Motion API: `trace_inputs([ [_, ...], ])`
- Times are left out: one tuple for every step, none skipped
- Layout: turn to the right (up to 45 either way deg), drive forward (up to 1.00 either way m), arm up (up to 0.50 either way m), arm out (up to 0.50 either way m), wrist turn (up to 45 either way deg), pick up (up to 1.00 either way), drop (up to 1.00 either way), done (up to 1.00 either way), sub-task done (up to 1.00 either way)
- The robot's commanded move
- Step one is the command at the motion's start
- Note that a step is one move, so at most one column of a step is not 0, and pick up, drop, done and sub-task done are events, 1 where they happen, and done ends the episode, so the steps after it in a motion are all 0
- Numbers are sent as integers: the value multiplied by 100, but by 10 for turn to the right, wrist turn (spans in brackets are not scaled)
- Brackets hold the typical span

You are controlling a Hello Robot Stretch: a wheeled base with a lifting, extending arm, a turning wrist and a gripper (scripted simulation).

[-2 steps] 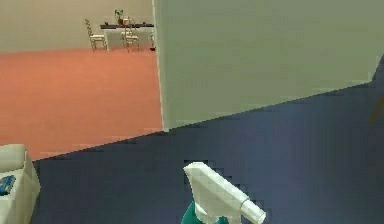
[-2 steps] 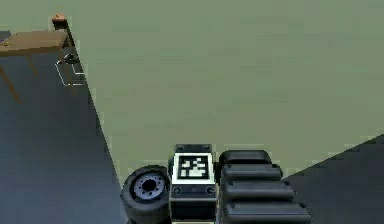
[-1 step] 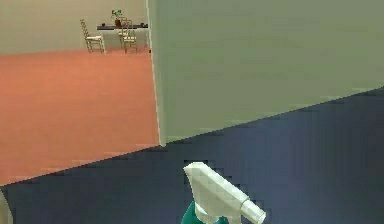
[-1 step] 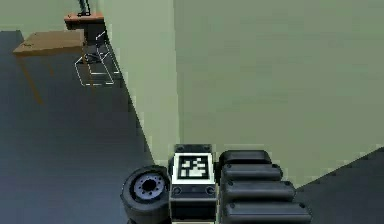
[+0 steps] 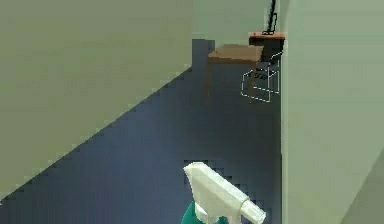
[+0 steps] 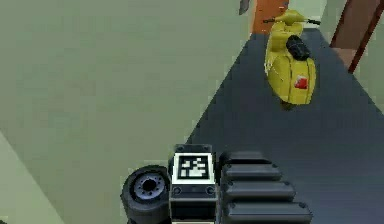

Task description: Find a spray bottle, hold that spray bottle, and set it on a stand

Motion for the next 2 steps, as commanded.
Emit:
trace_inputs([
  [0, 40, 0, 0, 0, 0, 0, 0, 0],
  [-60, 0, 0, 0, 0, 0, 0, 0, 0],
])
